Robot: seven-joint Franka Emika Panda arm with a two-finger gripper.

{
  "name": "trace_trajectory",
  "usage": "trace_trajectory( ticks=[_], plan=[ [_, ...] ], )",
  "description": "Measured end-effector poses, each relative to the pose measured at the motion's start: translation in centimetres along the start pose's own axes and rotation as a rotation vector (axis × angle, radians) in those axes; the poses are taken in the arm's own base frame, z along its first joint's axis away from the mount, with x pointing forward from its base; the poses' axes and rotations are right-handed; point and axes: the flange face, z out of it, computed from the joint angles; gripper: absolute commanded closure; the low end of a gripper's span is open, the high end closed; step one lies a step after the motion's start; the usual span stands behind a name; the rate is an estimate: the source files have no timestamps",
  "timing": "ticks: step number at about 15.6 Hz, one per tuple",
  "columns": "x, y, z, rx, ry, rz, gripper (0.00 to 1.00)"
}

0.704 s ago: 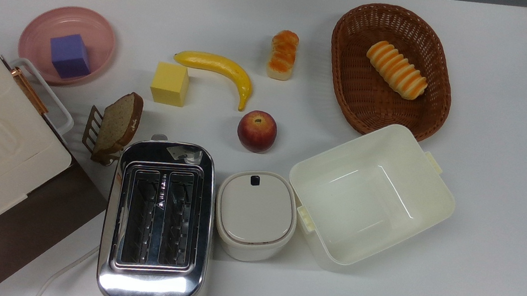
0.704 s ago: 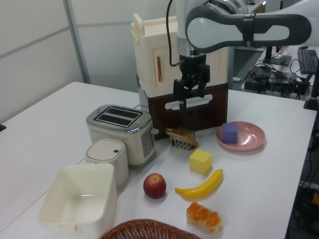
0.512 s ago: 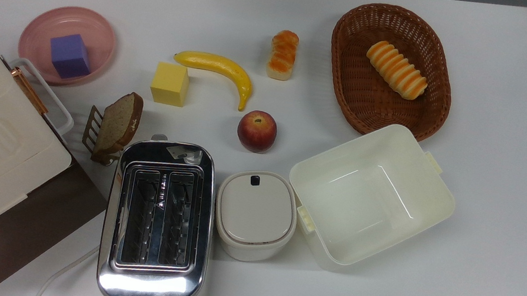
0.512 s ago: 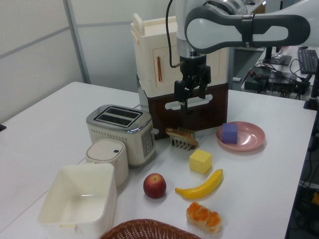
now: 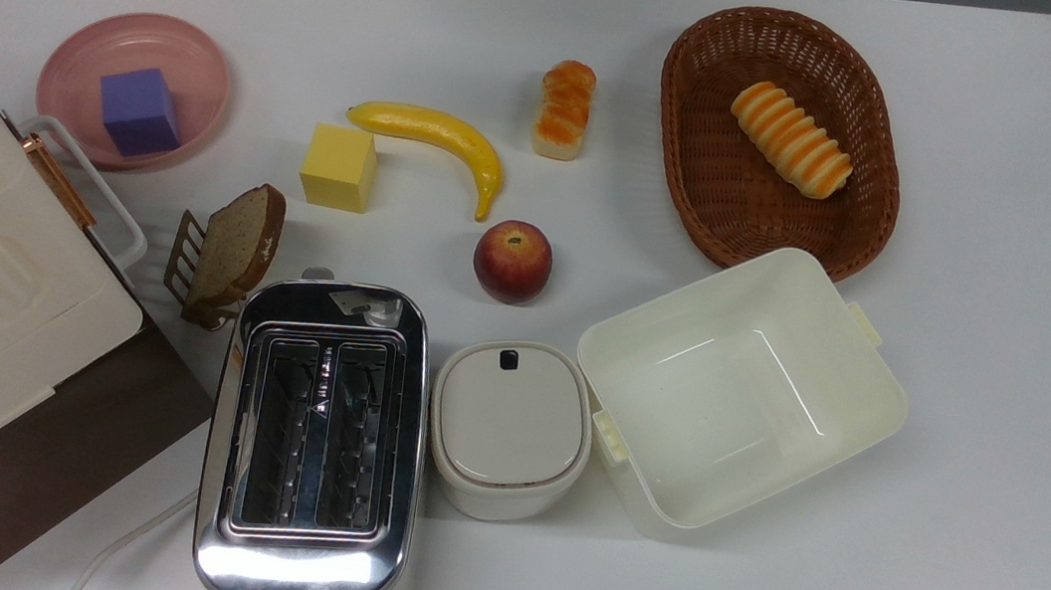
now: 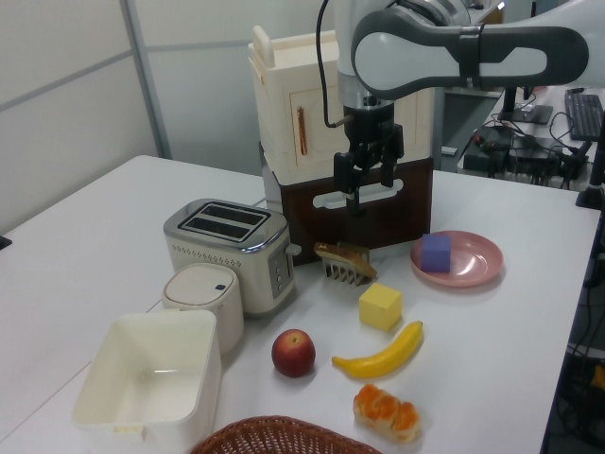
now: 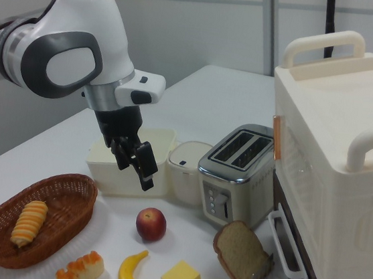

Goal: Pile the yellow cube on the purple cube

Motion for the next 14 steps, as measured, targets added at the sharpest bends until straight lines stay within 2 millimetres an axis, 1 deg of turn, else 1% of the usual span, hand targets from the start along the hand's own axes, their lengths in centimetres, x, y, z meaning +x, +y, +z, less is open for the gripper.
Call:
trace_trajectory(
  ticks=[7, 14],
  plan=[
    [0.02, 0.02, 0.07, 0.0, -0.002, 0.0, 0.0],
    [0.16, 0.72, 0.26, -0.001, -0.005, 0.013, 0.0]
  ],
)
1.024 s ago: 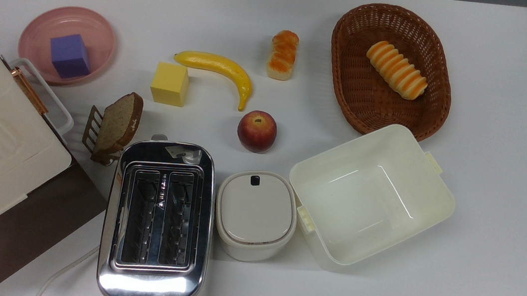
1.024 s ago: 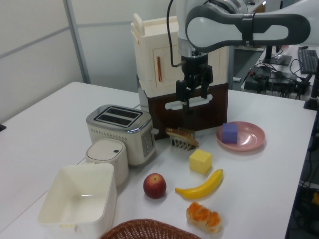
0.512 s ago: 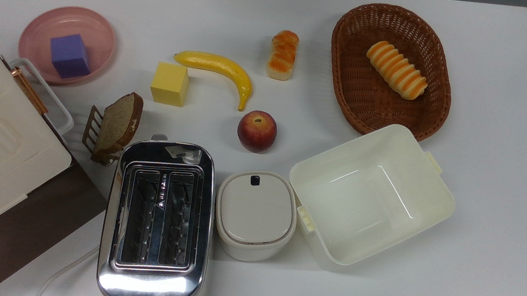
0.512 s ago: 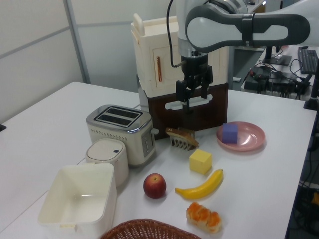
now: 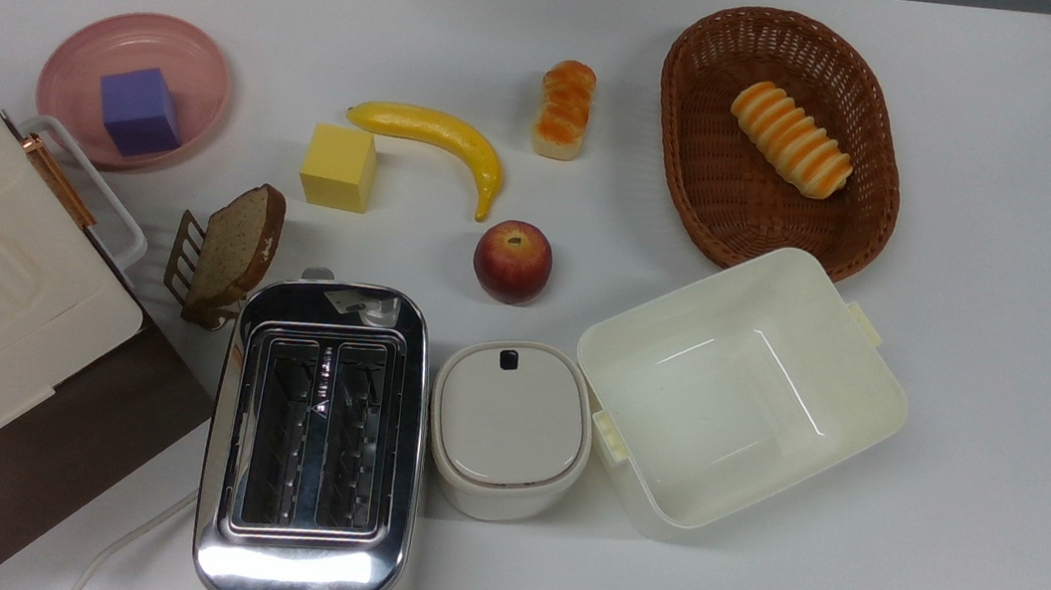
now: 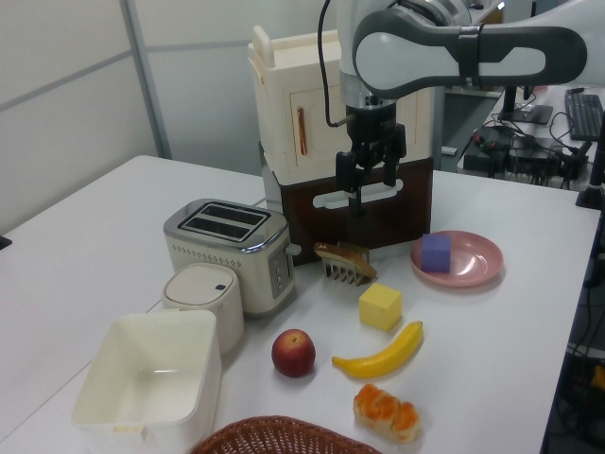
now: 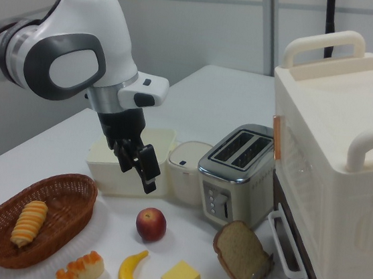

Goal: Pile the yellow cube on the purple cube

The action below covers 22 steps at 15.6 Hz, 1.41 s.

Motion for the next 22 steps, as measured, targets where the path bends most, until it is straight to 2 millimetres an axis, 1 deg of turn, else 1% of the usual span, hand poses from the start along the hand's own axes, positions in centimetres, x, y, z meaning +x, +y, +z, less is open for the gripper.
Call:
trace_trajectory(
  ticks=[4, 8, 10, 11, 13, 19, 22],
  plan=[
    [0.4, 0.6, 0.7, 0.0, 0.008, 0.012, 0.0],
    [0.6, 0.1, 1.8, 0.0, 0.013, 0.004, 0.0],
    [0.5, 0.3, 2.7, -0.001, -0.004, 0.008, 0.0],
    [0.5, 0.9, 3.4, -0.003, -0.015, 0.02, 0.0],
    [0.6, 1.6, 4.2, -0.002, -0.011, 0.034, 0.0],
    [0.5, 3.6, 6.2, -0.005, -0.034, 0.086, 0.0],
    [0.4, 5.1, 7.9, -0.007, -0.058, 0.116, 0.0]
  ],
)
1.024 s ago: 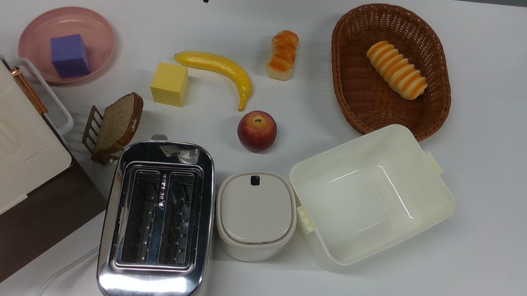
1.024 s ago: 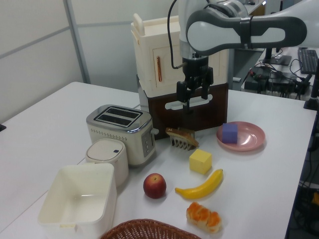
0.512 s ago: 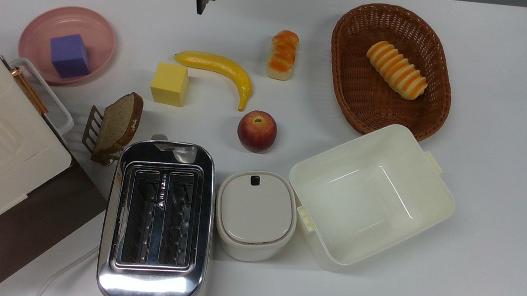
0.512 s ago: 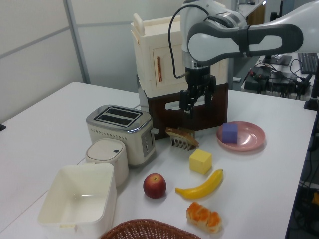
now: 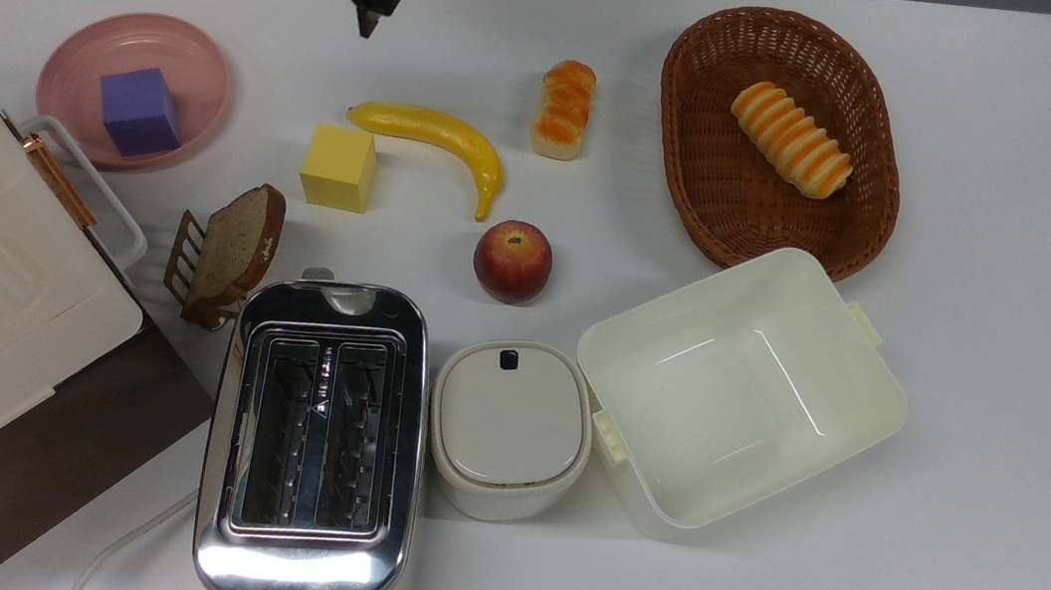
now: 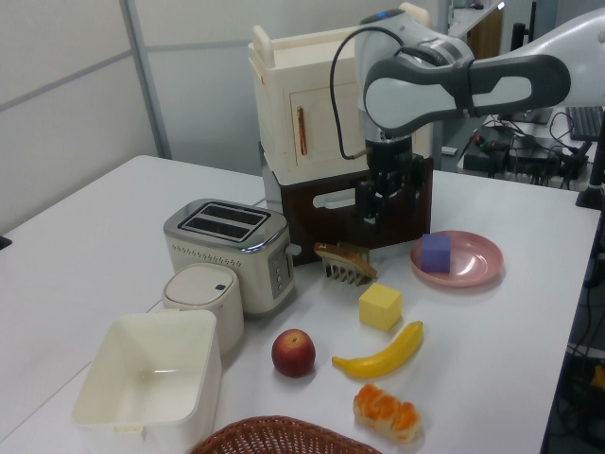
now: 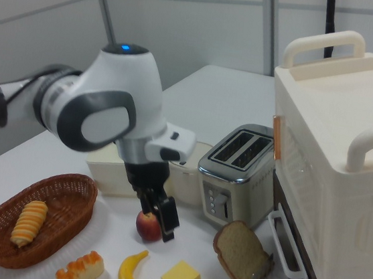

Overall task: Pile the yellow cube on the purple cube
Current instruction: 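Move the open gripper down over the yellow cube, then close the gripper on the yellow cube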

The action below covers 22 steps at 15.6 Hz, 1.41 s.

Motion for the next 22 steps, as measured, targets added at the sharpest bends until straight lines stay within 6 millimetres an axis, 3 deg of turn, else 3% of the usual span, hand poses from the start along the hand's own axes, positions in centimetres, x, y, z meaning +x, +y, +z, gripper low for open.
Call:
trace_trajectory(
  ticks=[4, 13, 22],
  plan=[
    [1.1, 0.6, 3.0, 0.009, 0.056, 0.014, 0.0],
    [4.4, -1.9, 12.8, -0.083, 0.019, -0.086, 0.0],
    [4.3, -2.1, 14.7, -0.111, -0.004, -0.109, 0.0]
  ],
)
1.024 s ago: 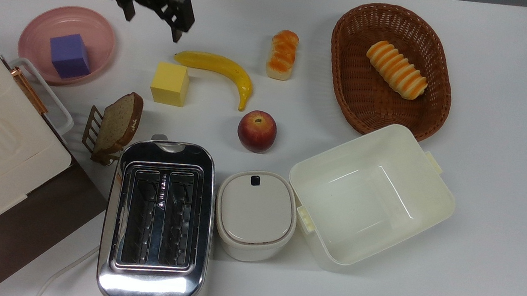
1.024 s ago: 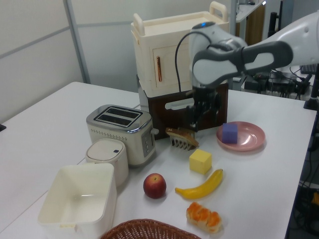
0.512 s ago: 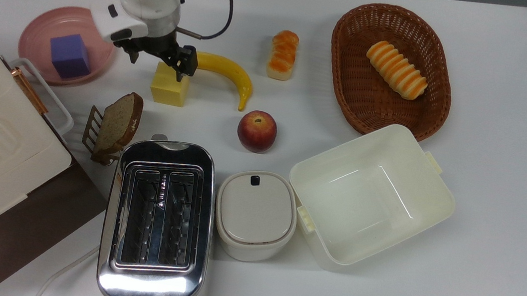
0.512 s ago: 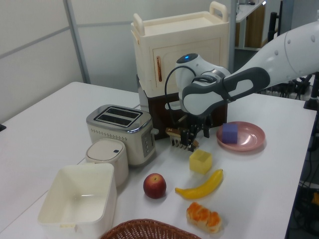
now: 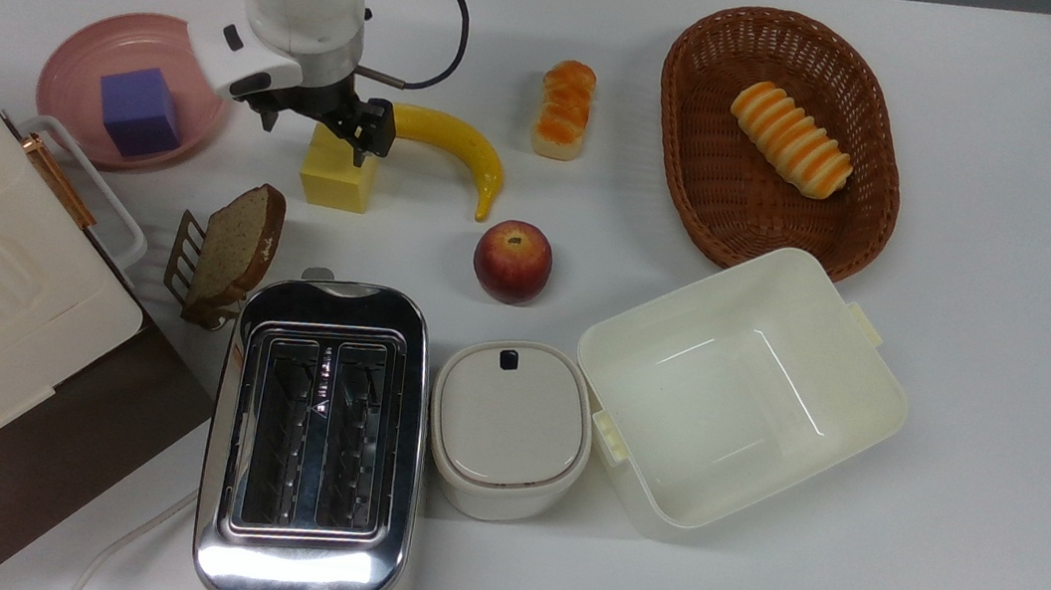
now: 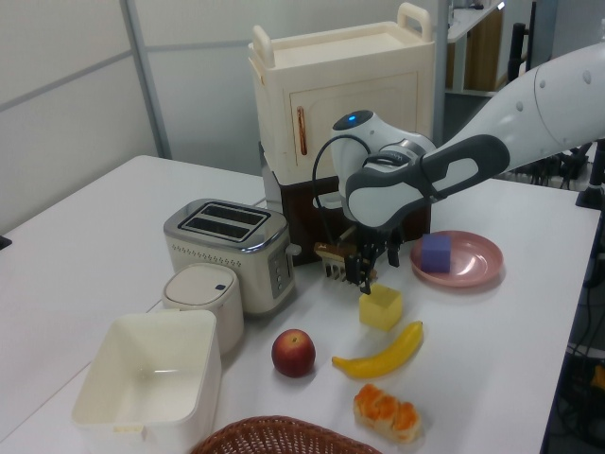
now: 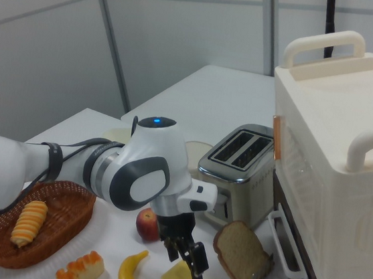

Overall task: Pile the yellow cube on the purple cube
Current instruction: 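Close the gripper on the yellow cube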

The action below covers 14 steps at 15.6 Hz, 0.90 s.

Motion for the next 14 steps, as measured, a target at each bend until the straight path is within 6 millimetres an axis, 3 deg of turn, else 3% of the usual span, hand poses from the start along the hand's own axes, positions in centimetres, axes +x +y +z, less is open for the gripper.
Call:
trace_trajectory(
  ticks=[6, 14],
  plan=[
    [-0.1, -0.5, 2.3, -0.01, -0.037, -0.017, 0.0],
    [0.0, -1.3, 1.9, -0.012, -0.025, -0.031, 0.0]
  ],
)
